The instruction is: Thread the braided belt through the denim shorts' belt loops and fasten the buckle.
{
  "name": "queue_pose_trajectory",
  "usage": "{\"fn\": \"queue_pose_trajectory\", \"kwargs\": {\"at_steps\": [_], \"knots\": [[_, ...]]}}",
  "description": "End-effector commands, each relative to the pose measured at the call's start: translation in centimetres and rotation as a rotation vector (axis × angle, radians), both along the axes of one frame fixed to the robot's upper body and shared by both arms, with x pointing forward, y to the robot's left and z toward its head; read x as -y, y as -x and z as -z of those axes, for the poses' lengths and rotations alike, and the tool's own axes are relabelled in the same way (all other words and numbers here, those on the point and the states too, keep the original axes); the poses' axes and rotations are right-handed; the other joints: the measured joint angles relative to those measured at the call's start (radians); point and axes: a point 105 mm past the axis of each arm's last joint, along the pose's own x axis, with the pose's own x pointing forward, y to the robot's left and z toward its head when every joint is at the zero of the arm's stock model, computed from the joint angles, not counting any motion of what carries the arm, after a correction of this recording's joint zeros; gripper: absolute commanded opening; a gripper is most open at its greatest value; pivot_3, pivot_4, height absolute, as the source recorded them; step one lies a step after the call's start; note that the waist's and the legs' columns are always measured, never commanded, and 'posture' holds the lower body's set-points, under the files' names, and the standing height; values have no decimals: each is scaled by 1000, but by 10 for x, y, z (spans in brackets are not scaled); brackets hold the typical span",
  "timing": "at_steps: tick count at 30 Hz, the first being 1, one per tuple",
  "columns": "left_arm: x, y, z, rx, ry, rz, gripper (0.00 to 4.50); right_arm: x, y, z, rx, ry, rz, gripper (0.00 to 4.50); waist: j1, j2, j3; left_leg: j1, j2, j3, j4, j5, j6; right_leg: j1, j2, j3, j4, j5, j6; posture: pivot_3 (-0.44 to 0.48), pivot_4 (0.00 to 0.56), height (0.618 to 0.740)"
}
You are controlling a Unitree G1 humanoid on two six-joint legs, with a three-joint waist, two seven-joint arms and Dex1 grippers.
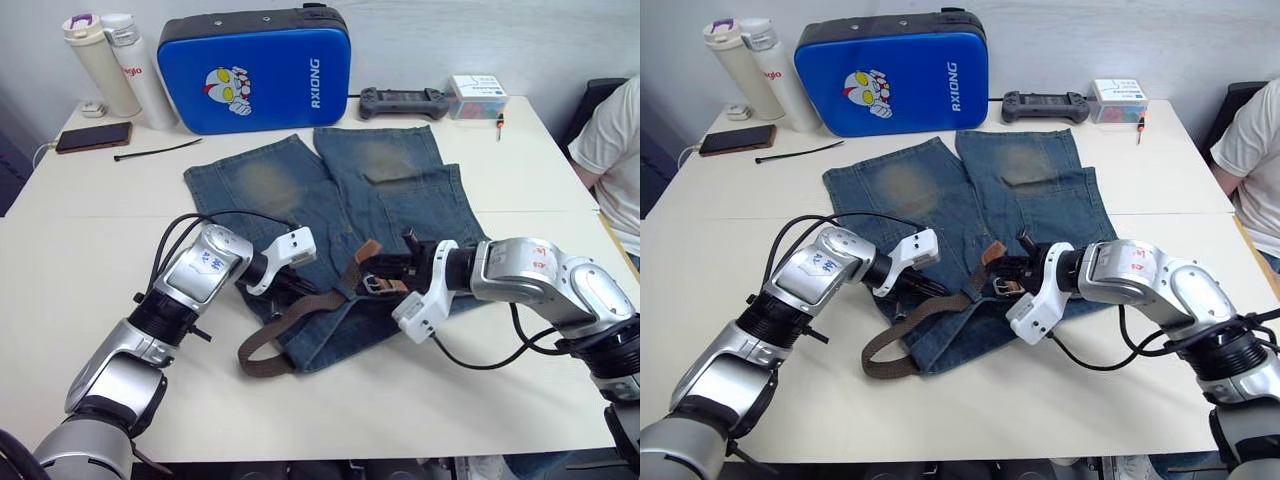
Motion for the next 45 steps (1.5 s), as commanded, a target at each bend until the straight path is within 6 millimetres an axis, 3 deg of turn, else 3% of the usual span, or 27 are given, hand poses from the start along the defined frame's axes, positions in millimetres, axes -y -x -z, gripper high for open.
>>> {"fn": "queue_pose_trajectory", "kwargs": {"at_steps": [1, 8, 13, 16, 20, 24, 25, 27, 31, 36, 41, 45], "knots": [[1, 3, 5, -8, -24, 23, 0, 43, -23, -39, 109, -33, 151, 29, 0, 0, 0, 0, 0, 0, 0, 0, 0, 0, 0, 0, 0, 0, 0, 0, 150, 740], [0, 8, 9, -24, -23, 31, 0, 89, -27, -55, 103, -13, 267, 29, -1, 0, 0, 0, 0, 0, 0, 0, 0, 0, 0, 0, 0, 0, 0, 0, 150, 740], [2, 7, 9, -22, -21, 34, 0, 105, -30, -63, 112, -3, 317, 29, -1, 0, 0, 0, 0, 1, 0, 0, 0, 0, 0, 1, 0, 0, 0, 0, 150, 740], [2, 9, 8, -25, -19, 39, 0, 104, -30, -63, 110, -9, 317, 29, -1, 0, 0, 0, 0, 2, 0, 0, 0, 0, 0, 1, 0, 0, 0, 0, 150, 740], [3, 9, 4, -33, 5, 28, 0, 86, -26, -60, 76, -49, 267, 29, -1, 0, 0, 0, 0, 2, 0, 0, 0, 0, 0, 1, 0, 0, 0, 0, 150, 740], [9, 3, -30, -26, 191, -25, 0, 77, -22, -57, 30, -67, 256, 29, -1, 0, 0, 0, 1, 2, 0, 0, 0, 0, 0, 1, 0, 0, 0, 0, 150, 740], [8, 5, -41, 5, 229, -8, 542, 77, -22, -59, 17, -83, 270, 0, -1, 0, 0, 0, 1, 2, 0, 0, 0, 0, 0, 1, 1, 0, 0, 0, 150, 740], [6, 10, -66, 57, 310, 20, 886, 78, -23, -61, -9, -106, 299, 0, -1, 0, 0, 0, 1, 2, 0, 0, 0, 0, 0, 1, 1, 0, 0, 0, 150, 740], [6, 18, -102, 160, 402, 42, 2316, 76, -20, -63, -111, -174, 361, 0, -1, 0, 0, -1, 1, 2, 0, 0, 0, -1, 0, 1, 1, 0, 0, 0, 150, 740], [49, 34, -118, 229, 459, 120, 4489, 71, -14, -56, -360, -262, 492, 0, 6, 0, 0, -1, 1, 1, 0, 0, 1, 0, 0, 0, 0, 0, 0, 0, 150, 740], [80, 31, -99, 277, 374, 112, 4489, 64, -9, -57, -492, -343, 569, 0, 1, 0, 0, -1, 1, 1, 0, 0, 1, 1, 0, 0, 0, 0, 0, 0, 150, 740], [90, 5, -88, 347, 311, -51, 4489, 60, -5, -63, -551, -402, 610, 0, 0, 0, 0, 0, 1, 1, 0, 0, 1, 0, 1, 1, 0, 0, 0, 0, 150, 740]]}}
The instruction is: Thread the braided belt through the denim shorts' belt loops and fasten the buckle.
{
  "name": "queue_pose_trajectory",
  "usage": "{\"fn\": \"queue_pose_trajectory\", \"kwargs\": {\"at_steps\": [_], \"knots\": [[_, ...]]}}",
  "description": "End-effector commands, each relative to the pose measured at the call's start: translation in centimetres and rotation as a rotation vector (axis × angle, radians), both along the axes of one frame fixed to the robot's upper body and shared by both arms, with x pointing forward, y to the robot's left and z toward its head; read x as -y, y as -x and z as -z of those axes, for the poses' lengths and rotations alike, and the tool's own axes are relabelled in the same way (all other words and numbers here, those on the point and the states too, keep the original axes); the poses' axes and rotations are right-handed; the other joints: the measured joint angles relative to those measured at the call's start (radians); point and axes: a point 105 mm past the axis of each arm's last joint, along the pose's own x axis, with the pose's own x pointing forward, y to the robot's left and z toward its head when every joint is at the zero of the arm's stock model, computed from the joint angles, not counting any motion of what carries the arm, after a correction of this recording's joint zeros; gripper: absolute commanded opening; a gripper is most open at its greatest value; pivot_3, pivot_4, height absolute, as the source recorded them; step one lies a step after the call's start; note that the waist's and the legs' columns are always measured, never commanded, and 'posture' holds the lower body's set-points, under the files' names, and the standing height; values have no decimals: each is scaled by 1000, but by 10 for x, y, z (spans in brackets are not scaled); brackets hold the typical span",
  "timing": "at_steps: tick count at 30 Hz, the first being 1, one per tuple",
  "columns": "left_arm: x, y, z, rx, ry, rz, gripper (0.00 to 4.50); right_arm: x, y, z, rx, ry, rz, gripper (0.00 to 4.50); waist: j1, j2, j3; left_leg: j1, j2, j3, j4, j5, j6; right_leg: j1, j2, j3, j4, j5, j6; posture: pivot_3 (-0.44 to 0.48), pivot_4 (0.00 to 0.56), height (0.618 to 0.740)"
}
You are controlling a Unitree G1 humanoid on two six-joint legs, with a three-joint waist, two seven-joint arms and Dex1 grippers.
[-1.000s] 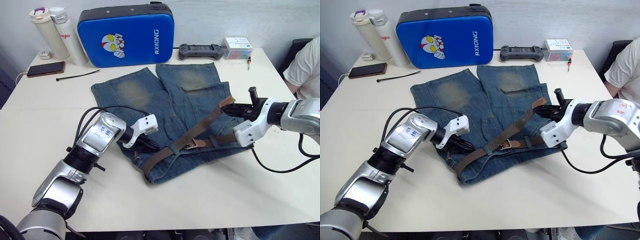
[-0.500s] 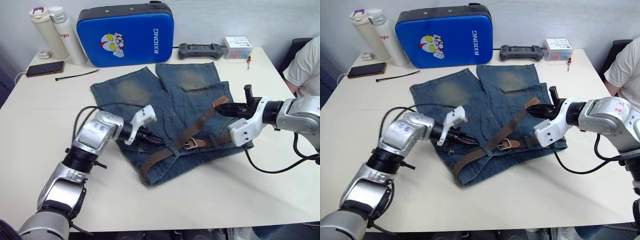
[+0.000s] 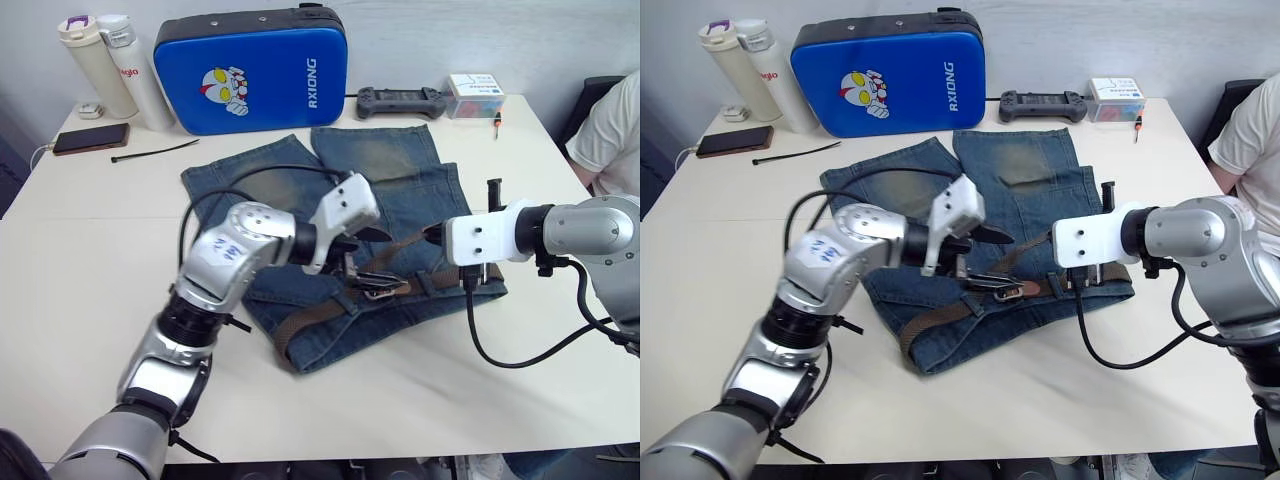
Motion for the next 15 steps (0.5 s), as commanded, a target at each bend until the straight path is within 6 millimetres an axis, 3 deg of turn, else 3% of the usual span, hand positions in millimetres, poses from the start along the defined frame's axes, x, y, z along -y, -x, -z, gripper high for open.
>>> {"fn": "queue_pose_trajectory", "kwargs": {"at_steps": [1, 9, 12, 15], "knots": [[3, -18, -6, 86, -19, -124, 4489, -6, 8, -23, 31, -59, 11, 0, 0, 0, 0, 0, 0, 0, 0, 0, 0, 0, 0, 0, 0, 0, 0, 0, 150, 740], [19, -18, -3, 96, -7, -123, 4489, -11, 18, -24, -28, -105, 38, 0, 5, 0, 0, 0, 0, 0, 0, 0, 0, 0, 0, 0, 0, 0, 0, 0, 150, 740], [23, -20, -6, 95, 19, -129, 3789, -11, 19, -24, -37, -116, 49, 0, 4, 0, 0, 0, 0, 0, 0, 0, 0, 0, 0, 0, 0, 0, 0, 0, 150, 740], [22, -19, -4, 103, -2, -122, 2528, -11, 19, -23, -44, -116, 58, 0, 3, 0, 0, 0, 0, 0, 0, 0, 0, 0, 0, 0, 0, 0, 0, 0, 150, 740]]}}
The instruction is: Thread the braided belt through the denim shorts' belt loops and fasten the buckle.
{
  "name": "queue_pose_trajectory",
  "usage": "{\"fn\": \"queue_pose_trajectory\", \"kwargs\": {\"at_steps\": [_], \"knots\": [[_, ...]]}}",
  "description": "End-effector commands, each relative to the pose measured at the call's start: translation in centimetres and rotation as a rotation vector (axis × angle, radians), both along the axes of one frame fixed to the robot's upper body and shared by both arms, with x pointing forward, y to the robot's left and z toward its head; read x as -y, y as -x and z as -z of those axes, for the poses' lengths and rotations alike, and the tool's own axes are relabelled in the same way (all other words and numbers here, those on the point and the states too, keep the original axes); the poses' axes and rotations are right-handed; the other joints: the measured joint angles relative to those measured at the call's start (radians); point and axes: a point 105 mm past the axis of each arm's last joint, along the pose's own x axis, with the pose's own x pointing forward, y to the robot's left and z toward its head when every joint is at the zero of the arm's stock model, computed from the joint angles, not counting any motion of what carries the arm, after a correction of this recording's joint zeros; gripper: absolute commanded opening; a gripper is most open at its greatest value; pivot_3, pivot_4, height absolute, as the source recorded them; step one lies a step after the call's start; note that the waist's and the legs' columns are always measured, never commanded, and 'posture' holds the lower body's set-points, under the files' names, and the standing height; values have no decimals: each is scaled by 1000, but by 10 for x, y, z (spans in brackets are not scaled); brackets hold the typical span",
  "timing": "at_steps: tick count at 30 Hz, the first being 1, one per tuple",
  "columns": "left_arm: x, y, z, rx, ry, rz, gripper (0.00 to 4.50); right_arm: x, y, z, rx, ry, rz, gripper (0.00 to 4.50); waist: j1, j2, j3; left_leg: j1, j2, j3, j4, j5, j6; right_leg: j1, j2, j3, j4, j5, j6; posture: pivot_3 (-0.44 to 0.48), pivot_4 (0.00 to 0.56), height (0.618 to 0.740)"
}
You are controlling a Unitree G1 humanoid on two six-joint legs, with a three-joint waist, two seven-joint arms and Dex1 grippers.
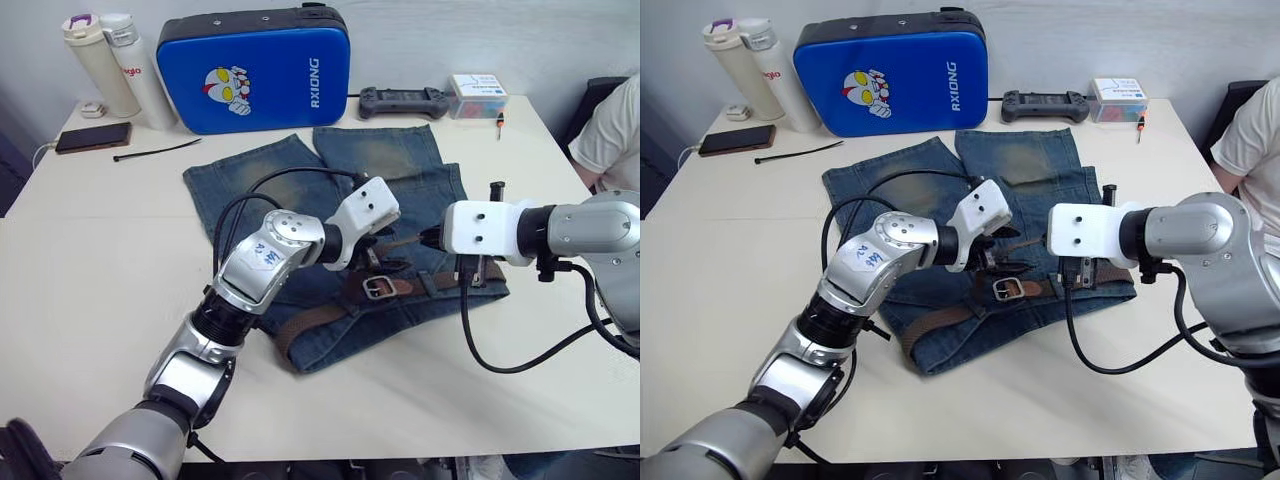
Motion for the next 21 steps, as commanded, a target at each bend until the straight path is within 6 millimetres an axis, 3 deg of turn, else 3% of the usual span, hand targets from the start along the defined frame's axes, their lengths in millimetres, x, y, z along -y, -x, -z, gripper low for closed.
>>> {"fn": "queue_pose_trajectory", "kwargs": {"at_steps": [1, 2, 6, 12, 17, 21], "knots": [[2, 1, -11, 53, 4, 16, 2118, 0, 5, -16, 58, -10, 0, 0, -2, 0, 0, 0, 0, 0, 0, 0, 0, 0, 0, 0, 0, 0, 0, 0, 150, 740], [1, 1, -12, 53, 13, 14, 1516, 0, 5, -16, 55, -16, 4, 0, -2, 0, 0, 0, 0, 0, 0, 0, 0, 0, 0, 0, 0, 0, 0, 0, 150, 740], [0, -1, -18, 47, 47, 3, 20, 1, 4, -17, 49, -35, 22, 0, 0, 0, 0, 0, 0, 0, 0, 0, 0, 0, 0, 0, 0, 0, 0, 0, 150, 740], [-8, -7, -23, 41, 68, -22, 20, 2, 4, -21, 22, -106, 50, 0, 0, 0, 0, 0, 0, 0, 0, 0, 0, 0, 0, 0, 0, 0, 0, 0, 150, 740], [-22, -17, -23, 13, 92, -72, 0, 8, 14, -31, -54, -220, 75, 2023, -1, 0, 0, 0, 0, 0, 0, 0, 0, 0, 0, 0, 0, 0, 0, 0, 150, 740], [-42, -22, -17, -61, 125, -133, 0, 8, 29, -19, -148, -245, 73, 3986, 4, 0, 0, 0, 0, -1, 0, 0, 0, 0, 0, -1, 0, 0, 0, 0, 150, 740]]}}
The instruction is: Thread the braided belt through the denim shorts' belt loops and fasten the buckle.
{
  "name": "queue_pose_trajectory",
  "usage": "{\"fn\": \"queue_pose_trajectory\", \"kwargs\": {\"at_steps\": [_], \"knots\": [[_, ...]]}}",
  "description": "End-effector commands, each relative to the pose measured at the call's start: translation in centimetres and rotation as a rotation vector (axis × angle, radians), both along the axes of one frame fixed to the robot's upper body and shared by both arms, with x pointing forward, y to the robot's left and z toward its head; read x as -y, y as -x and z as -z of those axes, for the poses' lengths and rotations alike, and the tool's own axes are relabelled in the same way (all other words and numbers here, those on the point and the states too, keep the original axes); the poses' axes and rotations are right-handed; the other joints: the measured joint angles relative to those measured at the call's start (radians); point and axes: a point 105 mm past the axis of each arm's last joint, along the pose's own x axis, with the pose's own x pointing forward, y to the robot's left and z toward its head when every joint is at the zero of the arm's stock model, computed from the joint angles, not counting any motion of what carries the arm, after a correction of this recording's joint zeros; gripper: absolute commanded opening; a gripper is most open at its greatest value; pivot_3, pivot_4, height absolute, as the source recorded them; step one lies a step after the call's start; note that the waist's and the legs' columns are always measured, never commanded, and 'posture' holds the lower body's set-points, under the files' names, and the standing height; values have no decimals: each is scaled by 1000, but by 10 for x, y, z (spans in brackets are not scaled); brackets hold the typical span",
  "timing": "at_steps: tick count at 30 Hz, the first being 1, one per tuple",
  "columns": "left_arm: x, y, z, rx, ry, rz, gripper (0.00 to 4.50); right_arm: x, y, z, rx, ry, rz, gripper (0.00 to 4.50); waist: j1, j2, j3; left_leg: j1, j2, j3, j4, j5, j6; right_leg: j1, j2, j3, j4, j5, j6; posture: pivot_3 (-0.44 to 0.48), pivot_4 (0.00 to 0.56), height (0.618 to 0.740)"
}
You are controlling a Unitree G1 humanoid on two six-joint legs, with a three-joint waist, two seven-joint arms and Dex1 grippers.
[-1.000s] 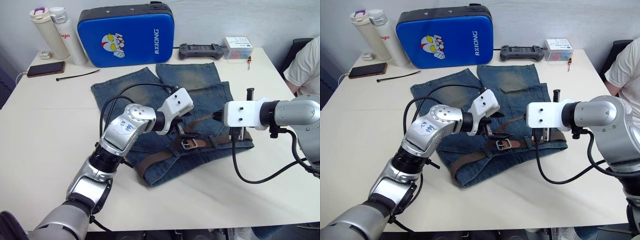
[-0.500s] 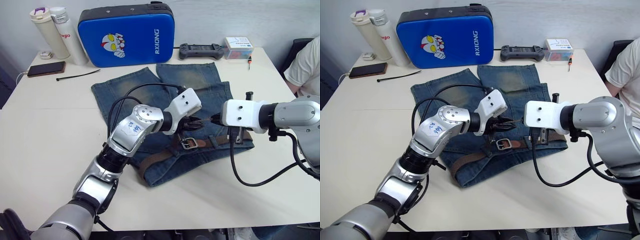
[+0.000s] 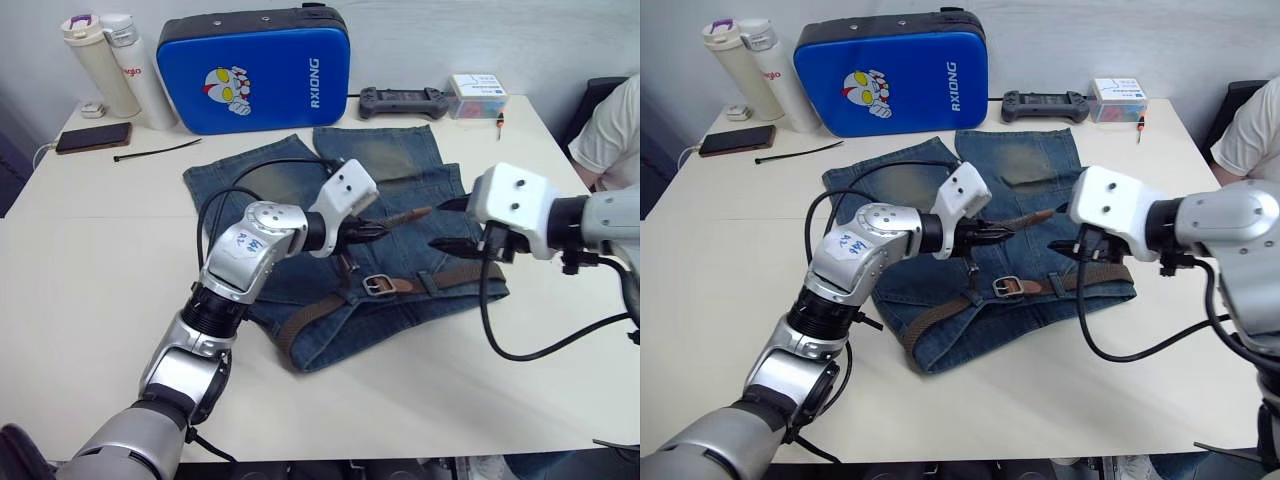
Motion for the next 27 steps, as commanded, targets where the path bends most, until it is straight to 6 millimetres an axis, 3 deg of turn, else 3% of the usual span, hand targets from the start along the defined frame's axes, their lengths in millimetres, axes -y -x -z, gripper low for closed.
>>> {"fn": "queue_pose_trajectory", "kwargs": {"at_steps": [1, 5, 12, 21, 24, 27], "knots": [[-16, 0, -5, -43, 63, -38, 0, -6, 18, 7, -18, -2, -47, 4278, 3, 0, 0, 0, 0, 0, 0, 0, 0, 0, 0, 0, 0, 0, 0, 0, 150, 740], [-26, 0, -1, -67, 64, -70, 0, -20, 24, 45, -51, 2, -79, 4399, 1, 0, 0, 0, 0, 0, 0, 0, 0, 0, 0, 0, 0, 0, 0, 0, 150, 740], [-35, -9, -5, -37, 44, -134, 0, -32, 3, 95, 55, -30, -64, 4399, -2, -2, -1, 0, 0, 0, 0, 0, 0, 0, 0, 0, 0, 0, 0, 0, 150, 740], [-42, -7, -6, -28, 22, -142, 0, -34, -14, 101, 120, -59, -49, 4399, -5, -2, -1, 1, 0, 0, 0, 1, -1, 0, 0, 0, 0, 0, 0, 0, 150, 740], [-43, -7, -6, -24, 21, -146, 0, -36, -16, 99, 117, -107, -39, 3566, -5, -2, -1, 1, 0, 0, 0, 1, -1, 0, 0, 0, 0, 0, 0, 0, 150, 740], [-43, -6, -6, -23, 25, -145, 0, -33, -21, 99, 123, -132, 7, 2112, -5, -2, -1, 1, 0, 0, 0, 1, -1, 0, 0, 0, 0, 0, 0, 0, 150, 740]]}}
